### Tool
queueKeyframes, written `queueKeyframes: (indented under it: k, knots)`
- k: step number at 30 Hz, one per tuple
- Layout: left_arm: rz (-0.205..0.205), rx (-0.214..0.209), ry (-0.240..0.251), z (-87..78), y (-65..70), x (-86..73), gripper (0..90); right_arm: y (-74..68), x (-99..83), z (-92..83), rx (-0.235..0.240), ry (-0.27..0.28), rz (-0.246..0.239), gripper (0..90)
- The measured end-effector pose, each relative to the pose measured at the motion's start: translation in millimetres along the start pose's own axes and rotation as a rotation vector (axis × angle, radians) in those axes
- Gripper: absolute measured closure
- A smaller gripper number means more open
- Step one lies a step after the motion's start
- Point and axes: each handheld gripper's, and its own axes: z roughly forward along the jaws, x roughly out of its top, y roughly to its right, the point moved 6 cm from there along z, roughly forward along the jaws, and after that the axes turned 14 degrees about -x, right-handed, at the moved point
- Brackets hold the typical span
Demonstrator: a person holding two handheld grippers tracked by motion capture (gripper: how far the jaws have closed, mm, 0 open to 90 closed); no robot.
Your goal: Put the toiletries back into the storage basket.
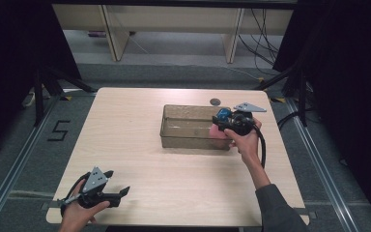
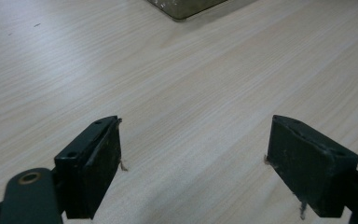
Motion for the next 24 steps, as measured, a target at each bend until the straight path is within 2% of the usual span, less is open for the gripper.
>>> queueKeyframes:
  k: [2, 3, 4, 5, 6, 10, 12, 13, 14, 16, 17, 20, 22, 24]
  knots:
    - [-0.005, 0.001, 0.003, 0.0, -0.4, 0.5, 17.2, -0.1, 0.2, -1.4, -0.005, 0.000, -0.008, 30.5]
    - [0.008, 0.002, -0.001, -0.1, -1.5, 0.8, 17.1, -0.6, 0.5, -2.0, -0.004, 0.000, -0.006, 30.4]
    - [-0.001, -0.001, 0.006, 0.4, -0.3, 0.9, 17.2, -2.7, -0.1, -3.1, -0.001, -0.016, 0.015, 30.1]
    - [-0.001, 0.000, 0.003, 0.1, 0.1, 0.4, 17.2, 0.4, 1.0, -2.5, -0.016, 0.006, -0.014, 29.9]
    - [-0.002, -0.001, 0.002, 0.0, 0.5, -0.1, 17.2, -0.7, 0.8, -2.3, -0.002, 0.003, -0.006, 29.8]
    - [-0.002, -0.001, 0.003, 0.2, 0.0, 0.4, 17.2, -1.0, 0.8, -4.2, -0.020, 0.001, 0.017, 29.2]
    - [-0.007, -0.002, 0.003, 0.0, 0.3, 0.0, 17.2, 0.3, 0.7, -5.1, -0.015, -0.004, 0.008, 29.1]
    - [-0.004, 0.001, 0.003, 0.1, -0.4, 0.5, 17.2, 1.5, 0.8, -6.7, -0.030, -0.014, -0.001, 29.0]
    - [0.009, 0.002, -0.001, -0.1, -1.5, 0.8, 17.2, 0.6, 1.0, -5.9, -0.016, -0.005, 0.006, 28.9]
    - [-0.002, -0.001, 0.004, 0.0, 0.2, 0.4, 17.2, 1.1, 1.0, -6.9, -0.017, -0.004, 0.010, 28.5]
    - [-0.004, -0.001, 0.003, -0.1, 0.4, 0.1, 17.2, -1.0, 0.2, -8.0, -0.022, -0.013, 0.039, 28.3]
    - [0.004, 0.001, 0.004, 0.1, -1.1, 0.9, 17.2, 0.2, 1.3, -8.9, -0.012, -0.002, 0.016, 27.9]
    - [-0.004, -0.001, 0.004, -0.2, 0.3, 0.2, 17.2, -0.3, 1.3, -9.6, -0.021, 0.002, 0.017, 27.5]
    - [-0.010, 0.001, 0.008, 0.1, 0.0, 0.6, 17.2, -2.8, 1.2, -11.9, -0.006, -0.011, 0.033, 27.1]
